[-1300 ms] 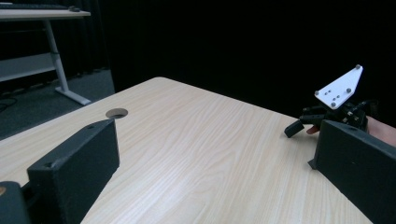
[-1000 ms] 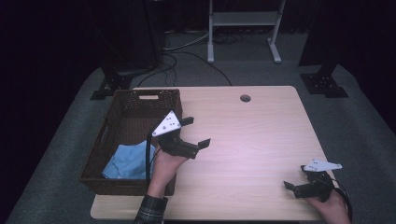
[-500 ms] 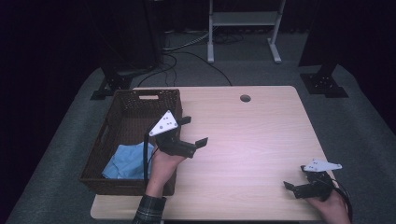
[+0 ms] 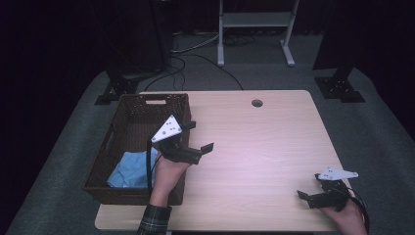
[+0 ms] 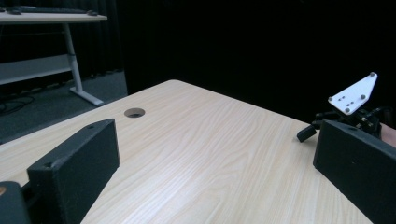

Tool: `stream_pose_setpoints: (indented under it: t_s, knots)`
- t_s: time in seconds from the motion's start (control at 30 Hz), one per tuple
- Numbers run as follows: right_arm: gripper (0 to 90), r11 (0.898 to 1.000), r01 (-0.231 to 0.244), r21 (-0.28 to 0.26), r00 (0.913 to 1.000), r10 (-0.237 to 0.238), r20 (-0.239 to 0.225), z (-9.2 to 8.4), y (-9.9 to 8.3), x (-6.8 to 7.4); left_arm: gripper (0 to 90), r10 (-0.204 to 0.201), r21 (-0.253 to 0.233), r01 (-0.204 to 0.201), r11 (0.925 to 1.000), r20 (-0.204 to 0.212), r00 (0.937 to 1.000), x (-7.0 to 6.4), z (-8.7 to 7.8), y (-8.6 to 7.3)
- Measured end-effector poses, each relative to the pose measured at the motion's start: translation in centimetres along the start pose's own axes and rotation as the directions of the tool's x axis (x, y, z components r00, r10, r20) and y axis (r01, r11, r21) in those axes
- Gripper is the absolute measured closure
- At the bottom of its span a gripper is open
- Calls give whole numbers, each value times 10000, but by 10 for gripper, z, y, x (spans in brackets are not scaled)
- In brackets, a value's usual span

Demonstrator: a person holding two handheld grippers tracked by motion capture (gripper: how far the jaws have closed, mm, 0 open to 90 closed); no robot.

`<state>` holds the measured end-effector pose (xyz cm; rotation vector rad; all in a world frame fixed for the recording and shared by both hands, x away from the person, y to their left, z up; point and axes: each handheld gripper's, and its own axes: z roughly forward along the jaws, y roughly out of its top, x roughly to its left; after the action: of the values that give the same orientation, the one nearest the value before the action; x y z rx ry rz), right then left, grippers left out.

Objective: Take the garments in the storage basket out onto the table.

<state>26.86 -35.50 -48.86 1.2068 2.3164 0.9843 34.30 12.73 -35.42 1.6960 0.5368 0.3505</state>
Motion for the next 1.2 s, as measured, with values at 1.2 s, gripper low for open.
stream_pose_setpoints:
  t_s: [1.2]
  knots:
    - [16, 10000, -12, 6, 10000, 12, 0, 0, 0, 0, 0, -434, -16, 434, 9991, -678, 9968, 23, -19, -11]
